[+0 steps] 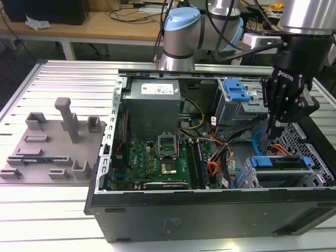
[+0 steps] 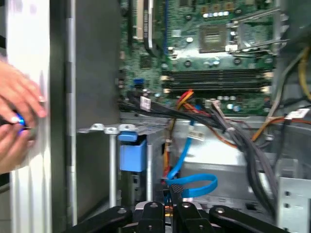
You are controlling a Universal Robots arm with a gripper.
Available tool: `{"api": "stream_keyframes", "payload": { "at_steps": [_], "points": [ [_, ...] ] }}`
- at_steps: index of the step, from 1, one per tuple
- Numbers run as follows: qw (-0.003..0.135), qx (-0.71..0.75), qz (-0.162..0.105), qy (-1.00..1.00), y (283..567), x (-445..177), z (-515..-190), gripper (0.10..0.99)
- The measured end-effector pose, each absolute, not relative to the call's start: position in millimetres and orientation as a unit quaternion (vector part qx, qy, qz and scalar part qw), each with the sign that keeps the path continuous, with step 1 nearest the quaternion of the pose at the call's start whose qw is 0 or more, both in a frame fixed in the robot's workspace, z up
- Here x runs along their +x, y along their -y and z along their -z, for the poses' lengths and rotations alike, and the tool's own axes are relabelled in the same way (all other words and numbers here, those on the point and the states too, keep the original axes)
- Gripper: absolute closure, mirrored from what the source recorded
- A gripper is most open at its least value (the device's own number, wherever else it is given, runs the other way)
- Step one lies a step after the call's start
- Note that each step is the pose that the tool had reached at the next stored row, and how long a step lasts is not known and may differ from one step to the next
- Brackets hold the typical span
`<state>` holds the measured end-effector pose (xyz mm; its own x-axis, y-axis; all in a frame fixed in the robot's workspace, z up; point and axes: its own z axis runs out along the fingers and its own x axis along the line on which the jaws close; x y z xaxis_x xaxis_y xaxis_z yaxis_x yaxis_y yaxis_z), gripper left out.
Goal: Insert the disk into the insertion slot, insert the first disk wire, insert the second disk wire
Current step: 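Insert the second disk wire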
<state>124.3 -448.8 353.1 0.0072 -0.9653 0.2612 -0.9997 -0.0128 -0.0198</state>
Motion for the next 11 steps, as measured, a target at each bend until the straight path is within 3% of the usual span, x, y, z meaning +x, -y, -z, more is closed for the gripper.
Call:
{"api": "stream_keyframes", "payload": {
  "at_steps": [5, 11],
  "points": [
    [0.079, 0.702, -0.093, 0.701, 454.5, 124.5, -353.2, 0.925],
    [0.089, 0.703, -0.084, 0.701, 457.9, 136.8, -353.2, 0.925]
  ]
}}
